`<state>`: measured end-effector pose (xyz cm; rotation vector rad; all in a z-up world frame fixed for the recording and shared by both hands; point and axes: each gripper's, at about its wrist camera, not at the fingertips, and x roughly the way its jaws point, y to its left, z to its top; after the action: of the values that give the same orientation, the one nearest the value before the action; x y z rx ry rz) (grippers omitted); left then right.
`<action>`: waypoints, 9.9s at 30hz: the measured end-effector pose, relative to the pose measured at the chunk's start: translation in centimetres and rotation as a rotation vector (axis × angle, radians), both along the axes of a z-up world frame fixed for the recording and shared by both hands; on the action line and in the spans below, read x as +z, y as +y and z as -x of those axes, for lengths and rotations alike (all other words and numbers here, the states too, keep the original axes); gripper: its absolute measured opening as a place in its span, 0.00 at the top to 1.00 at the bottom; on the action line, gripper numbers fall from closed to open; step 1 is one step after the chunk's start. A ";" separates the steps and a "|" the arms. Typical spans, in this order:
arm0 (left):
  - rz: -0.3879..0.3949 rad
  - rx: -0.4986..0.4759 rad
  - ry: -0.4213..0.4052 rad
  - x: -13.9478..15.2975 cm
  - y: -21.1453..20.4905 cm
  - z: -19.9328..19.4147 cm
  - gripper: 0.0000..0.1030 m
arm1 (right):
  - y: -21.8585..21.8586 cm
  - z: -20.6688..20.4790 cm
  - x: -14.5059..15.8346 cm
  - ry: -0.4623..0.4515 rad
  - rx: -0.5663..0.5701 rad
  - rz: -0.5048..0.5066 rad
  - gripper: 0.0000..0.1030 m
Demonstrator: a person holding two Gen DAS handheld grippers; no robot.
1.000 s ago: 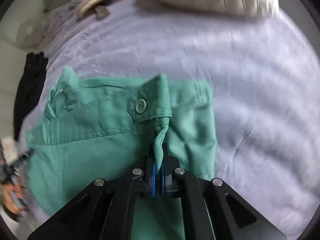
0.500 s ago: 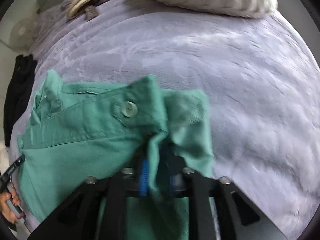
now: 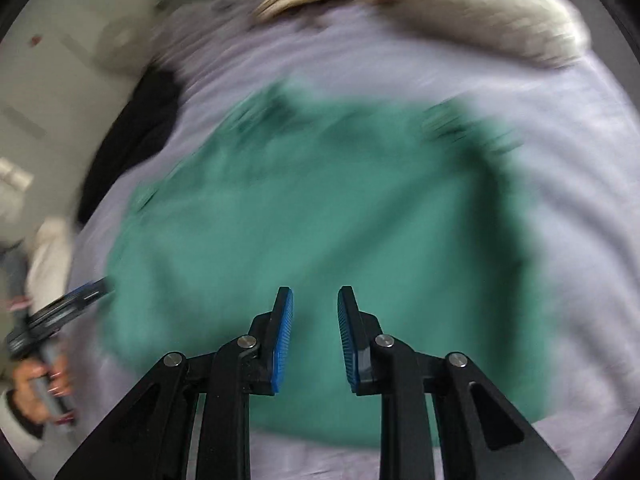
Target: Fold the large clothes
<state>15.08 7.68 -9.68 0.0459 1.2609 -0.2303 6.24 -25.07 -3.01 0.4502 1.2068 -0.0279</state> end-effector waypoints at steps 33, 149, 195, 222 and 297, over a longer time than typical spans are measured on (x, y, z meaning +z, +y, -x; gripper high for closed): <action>-0.107 0.254 0.132 -2.1 11.1 5.2 0.25 | -12.8 10.2 -3.4 0.234 -0.404 0.098 0.83; 0.640 0.004 0.287 -4.7 12.4 -4.0 0.02 | 19.2 -0.7 -11.3 -0.077 -0.358 -0.982 0.90; 0.363 -0.663 -0.220 13.8 -22.1 4.0 0.83 | -0.2 7.4 -6.0 -0.139 -0.268 -0.453 0.93; 0.197 -0.295 -0.270 9.4 -18.2 1.1 0.10 | -13.6 7.6 -3.9 -0.252 -0.256 -0.649 0.35; -0.008 -0.181 -0.150 1.1 -16.0 6.5 0.03 | -18.5 -2.6 -1.3 -0.182 -0.207 -0.122 0.84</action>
<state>8.63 -8.28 -8.61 0.1817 1.1091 -0.3717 8.84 -43.60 -4.33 0.6700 0.9828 -0.0892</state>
